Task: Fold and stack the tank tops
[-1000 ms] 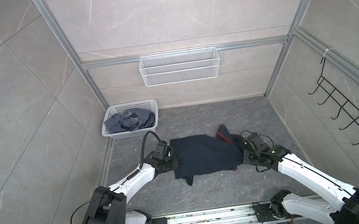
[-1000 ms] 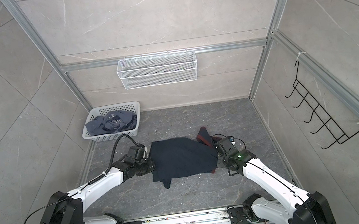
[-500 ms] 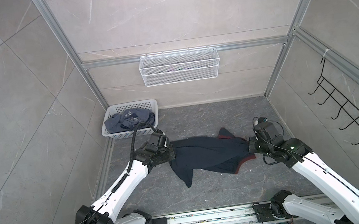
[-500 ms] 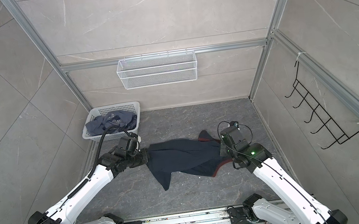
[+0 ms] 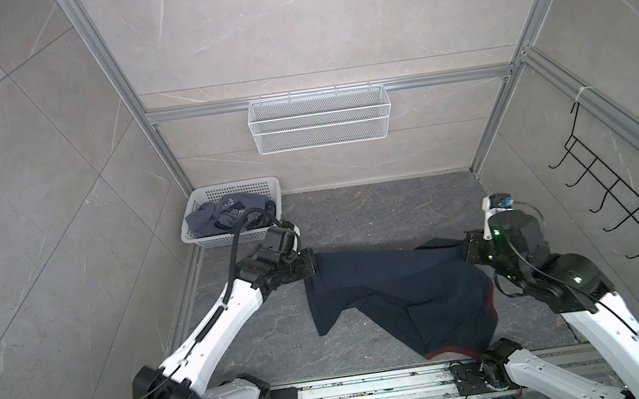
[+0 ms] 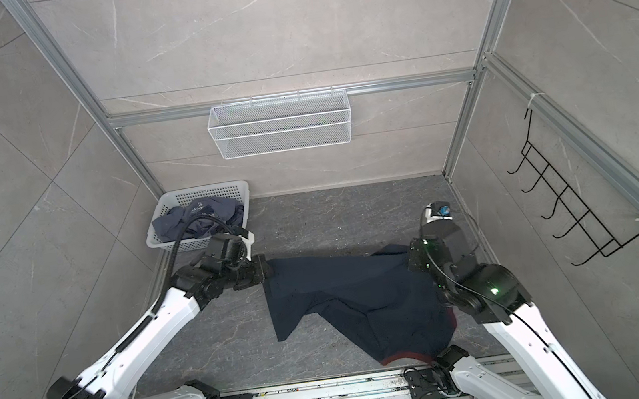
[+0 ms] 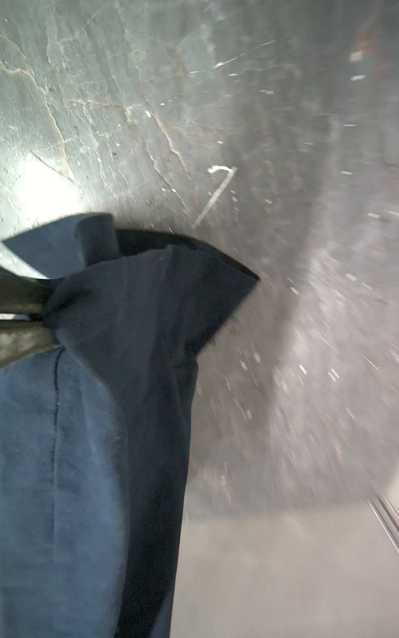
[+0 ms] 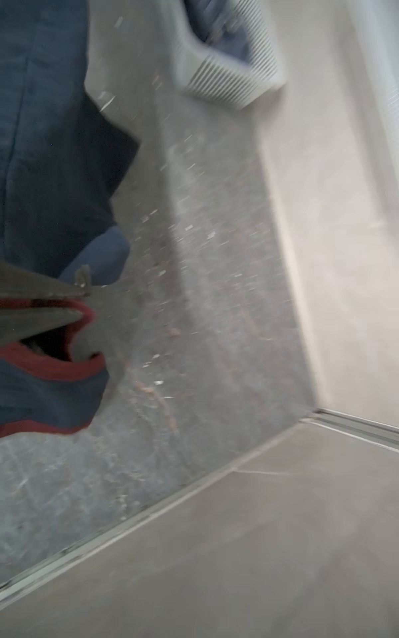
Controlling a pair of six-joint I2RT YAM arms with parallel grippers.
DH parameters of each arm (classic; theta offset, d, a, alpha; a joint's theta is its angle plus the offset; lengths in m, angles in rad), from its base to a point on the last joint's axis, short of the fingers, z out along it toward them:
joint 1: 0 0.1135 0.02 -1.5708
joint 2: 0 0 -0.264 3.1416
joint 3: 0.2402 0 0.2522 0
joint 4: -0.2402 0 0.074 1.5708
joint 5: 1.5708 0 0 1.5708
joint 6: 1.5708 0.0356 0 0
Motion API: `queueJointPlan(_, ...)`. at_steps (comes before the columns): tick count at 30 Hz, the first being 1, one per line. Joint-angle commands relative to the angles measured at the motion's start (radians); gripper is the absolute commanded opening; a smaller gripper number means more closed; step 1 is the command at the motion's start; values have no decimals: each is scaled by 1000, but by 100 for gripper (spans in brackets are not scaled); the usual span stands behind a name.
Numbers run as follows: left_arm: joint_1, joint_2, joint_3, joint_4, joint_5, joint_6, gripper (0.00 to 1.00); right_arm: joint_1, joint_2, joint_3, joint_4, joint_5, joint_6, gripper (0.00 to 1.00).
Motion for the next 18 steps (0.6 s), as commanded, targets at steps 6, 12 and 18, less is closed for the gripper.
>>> queueJointPlan(6,-69,148,-35,12,58,16,11,-1,91,-222,99,-25,72,0)
queueJointPlan(12,-85,153,-69,86,98,-11,25,-5,119,-242,88,53,77,0)
queueJointPlan(18,-86,78,-139,141,113,-16,40,-34,144,-239,87,56,80,0)
